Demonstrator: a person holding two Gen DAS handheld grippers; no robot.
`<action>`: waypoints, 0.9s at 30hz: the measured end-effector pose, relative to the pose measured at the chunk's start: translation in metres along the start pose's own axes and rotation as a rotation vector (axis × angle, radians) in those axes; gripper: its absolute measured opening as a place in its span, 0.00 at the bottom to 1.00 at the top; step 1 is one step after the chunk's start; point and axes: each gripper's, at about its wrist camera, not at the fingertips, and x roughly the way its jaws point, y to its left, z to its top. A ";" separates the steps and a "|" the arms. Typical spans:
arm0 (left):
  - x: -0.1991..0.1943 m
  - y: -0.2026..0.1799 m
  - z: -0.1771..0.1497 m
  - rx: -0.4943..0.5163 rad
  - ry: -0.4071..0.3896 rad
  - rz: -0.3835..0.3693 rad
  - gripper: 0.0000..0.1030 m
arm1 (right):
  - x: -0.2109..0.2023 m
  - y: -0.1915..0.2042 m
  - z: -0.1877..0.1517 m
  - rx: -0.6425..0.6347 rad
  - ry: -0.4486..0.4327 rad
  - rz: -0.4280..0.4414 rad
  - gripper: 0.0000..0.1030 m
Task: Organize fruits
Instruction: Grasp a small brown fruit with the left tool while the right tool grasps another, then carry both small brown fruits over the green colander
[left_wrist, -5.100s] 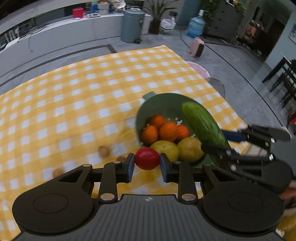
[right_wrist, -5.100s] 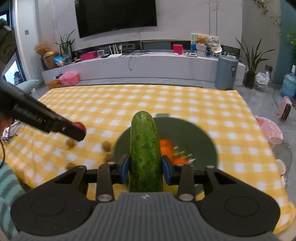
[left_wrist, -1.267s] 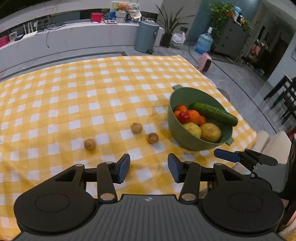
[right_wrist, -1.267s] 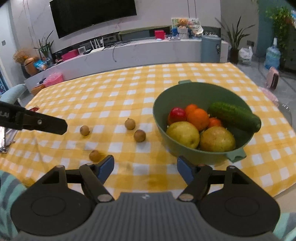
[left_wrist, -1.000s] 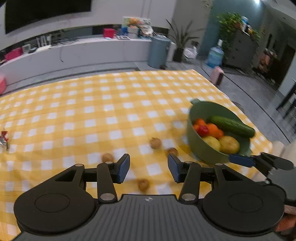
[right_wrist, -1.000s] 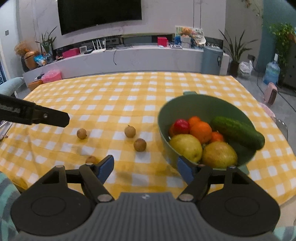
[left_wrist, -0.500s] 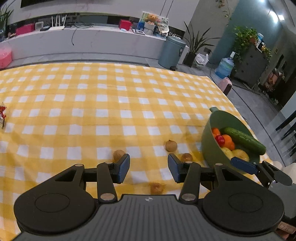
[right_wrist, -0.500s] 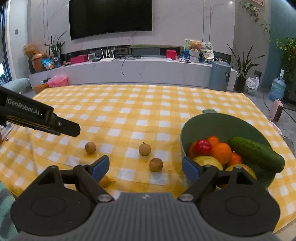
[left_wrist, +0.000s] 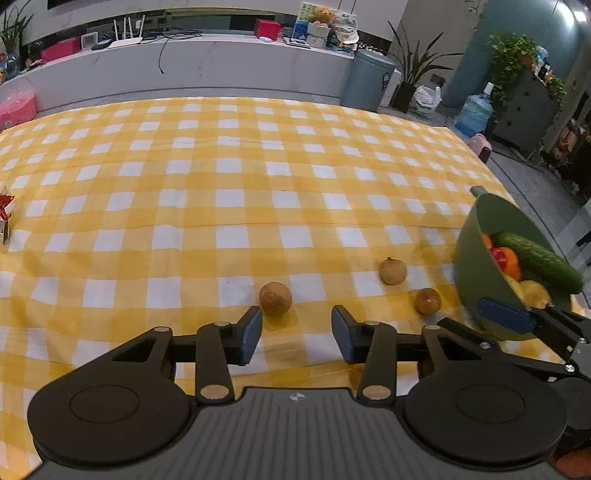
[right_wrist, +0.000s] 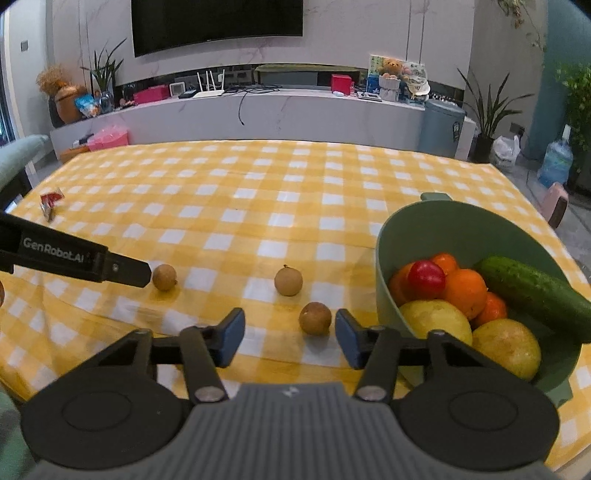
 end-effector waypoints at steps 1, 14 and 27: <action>0.003 -0.001 -0.001 0.002 -0.003 0.006 0.46 | 0.003 0.001 0.000 -0.006 0.001 -0.015 0.46; 0.025 0.000 -0.008 0.017 -0.070 0.069 0.38 | 0.039 0.016 -0.006 -0.072 0.022 -0.138 0.27; 0.036 0.001 -0.009 0.014 -0.038 0.072 0.32 | 0.056 0.019 -0.010 -0.097 0.042 -0.160 0.26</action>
